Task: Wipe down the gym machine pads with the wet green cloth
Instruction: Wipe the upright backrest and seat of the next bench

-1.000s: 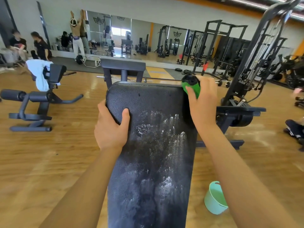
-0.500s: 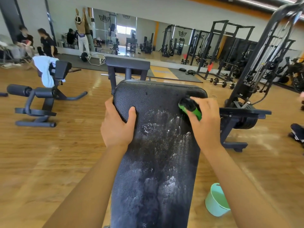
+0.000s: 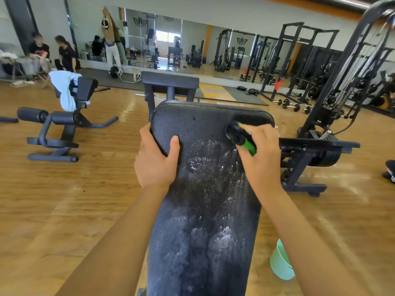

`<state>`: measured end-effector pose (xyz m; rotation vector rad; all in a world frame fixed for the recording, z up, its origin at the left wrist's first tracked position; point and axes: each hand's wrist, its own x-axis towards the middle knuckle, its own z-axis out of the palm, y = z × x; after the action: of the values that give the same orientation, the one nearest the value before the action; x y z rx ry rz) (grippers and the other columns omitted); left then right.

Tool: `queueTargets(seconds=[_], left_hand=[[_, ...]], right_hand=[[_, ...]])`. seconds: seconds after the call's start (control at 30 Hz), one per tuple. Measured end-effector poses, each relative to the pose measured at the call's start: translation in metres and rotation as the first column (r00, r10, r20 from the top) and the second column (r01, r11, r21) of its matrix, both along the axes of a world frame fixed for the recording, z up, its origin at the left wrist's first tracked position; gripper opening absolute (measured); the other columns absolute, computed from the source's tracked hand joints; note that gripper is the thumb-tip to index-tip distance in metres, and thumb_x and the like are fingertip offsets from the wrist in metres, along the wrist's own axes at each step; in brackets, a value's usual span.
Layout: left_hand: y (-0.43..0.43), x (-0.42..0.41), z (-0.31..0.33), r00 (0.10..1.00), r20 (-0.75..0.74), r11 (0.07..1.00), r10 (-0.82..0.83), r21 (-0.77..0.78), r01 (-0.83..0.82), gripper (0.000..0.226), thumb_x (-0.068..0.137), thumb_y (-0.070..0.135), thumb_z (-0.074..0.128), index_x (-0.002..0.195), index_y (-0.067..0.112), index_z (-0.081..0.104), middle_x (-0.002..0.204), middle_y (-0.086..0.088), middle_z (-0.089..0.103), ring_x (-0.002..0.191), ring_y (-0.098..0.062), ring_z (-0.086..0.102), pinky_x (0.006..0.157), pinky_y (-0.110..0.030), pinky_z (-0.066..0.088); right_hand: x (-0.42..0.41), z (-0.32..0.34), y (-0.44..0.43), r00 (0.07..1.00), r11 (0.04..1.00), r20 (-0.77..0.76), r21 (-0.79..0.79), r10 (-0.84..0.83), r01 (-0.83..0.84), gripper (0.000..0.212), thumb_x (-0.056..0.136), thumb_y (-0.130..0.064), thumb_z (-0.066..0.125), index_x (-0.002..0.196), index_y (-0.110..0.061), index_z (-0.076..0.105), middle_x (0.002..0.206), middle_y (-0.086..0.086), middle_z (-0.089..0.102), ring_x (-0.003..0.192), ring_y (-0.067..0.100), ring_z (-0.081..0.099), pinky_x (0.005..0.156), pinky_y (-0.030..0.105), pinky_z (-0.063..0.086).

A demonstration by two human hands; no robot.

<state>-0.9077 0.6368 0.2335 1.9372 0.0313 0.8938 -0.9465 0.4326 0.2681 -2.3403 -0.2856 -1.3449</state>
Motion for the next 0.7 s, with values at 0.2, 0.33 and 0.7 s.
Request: queueTargets(seconds=[0.2, 0.33, 0.7], left_hand=[[0.001, 0.000, -0.002, 1.000, 0.017, 1.000, -0.013, 0.014, 0.013, 0.056, 0.086, 0.054, 0.044, 0.129, 0.019, 0.036, 0.110, -0.004, 0.064, 0.093, -0.032, 0.061, 0.069, -0.033, 0.039], [0.001, 0.002, -0.003, 0.999, 0.018, 1.000, -0.030, 0.001, 0.030, 0.056, 0.085, 0.057, 0.043, 0.128, 0.022, 0.035, 0.106, -0.003, 0.064, 0.089, -0.030, 0.062, 0.070, -0.037, 0.046], [0.010, -0.012, -0.040, 0.974, 0.001, 0.922, -0.226, -0.324, 0.214, 0.057, 0.093, 0.054, 0.028, 0.105, 0.007, 0.057, 0.088, 0.002, 0.061, 0.093, -0.024, 0.054, 0.076, -0.029, 0.035]], right_hand=[[-0.006, -0.004, -0.004, 0.998, 0.997, -0.030, -0.065, 0.049, -0.051, 0.028, 0.088, -0.021, 0.068, 0.107, -0.001, 0.066, 0.093, 0.012, 0.053, 0.088, 0.021, 0.048, 0.079, 0.018, 0.033], [0.015, 0.031, 0.007, 0.999, 1.000, 0.042, 0.003, 0.018, -0.018, 0.040, 0.088, -0.036, 0.057, 0.100, 0.002, 0.065, 0.095, 0.017, 0.056, 0.092, 0.020, 0.045, 0.079, 0.018, 0.030], [0.023, 0.037, 0.022, 0.999, 0.999, 0.039, -0.040, 0.027, -0.026, 0.024, 0.085, -0.017, 0.071, 0.103, -0.003, 0.064, 0.096, 0.013, 0.055, 0.092, 0.029, 0.052, 0.077, 0.021, 0.032]])
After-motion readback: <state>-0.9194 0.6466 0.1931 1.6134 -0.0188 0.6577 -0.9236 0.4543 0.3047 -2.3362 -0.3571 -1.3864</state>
